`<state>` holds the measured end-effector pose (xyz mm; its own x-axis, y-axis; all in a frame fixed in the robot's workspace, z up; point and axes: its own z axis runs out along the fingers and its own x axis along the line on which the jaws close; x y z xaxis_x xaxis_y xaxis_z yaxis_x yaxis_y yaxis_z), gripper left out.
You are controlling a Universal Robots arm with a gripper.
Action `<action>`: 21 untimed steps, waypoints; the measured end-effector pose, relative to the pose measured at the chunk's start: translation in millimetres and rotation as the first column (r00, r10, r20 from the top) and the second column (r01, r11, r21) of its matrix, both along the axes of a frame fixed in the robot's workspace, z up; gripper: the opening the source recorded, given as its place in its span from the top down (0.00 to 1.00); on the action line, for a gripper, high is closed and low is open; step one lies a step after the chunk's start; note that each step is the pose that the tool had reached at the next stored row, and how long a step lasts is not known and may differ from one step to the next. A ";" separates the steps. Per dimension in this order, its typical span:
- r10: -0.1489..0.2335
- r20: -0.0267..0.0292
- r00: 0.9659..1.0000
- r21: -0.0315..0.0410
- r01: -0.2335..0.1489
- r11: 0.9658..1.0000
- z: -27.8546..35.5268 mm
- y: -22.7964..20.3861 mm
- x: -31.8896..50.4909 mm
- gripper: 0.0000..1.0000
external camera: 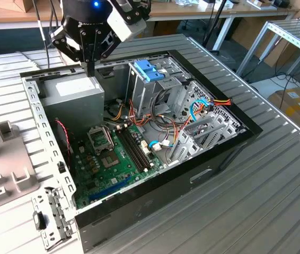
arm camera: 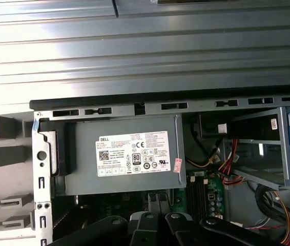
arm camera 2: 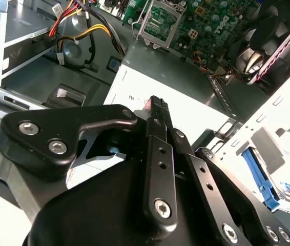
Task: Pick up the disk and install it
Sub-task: 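Reach for the disk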
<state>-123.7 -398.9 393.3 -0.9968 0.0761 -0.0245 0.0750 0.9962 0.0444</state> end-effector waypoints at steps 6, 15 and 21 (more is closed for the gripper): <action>0.000 0.000 1.000 0.000 0.000 1.000 0.0 0.0 -1.0 0.89; 0.000 0.000 1.000 0.000 0.000 1.000 0.0 0.0 -3.2 0.89; 0.000 0.000 1.000 0.000 0.000 1.000 0.0 0.0 -5.2 0.89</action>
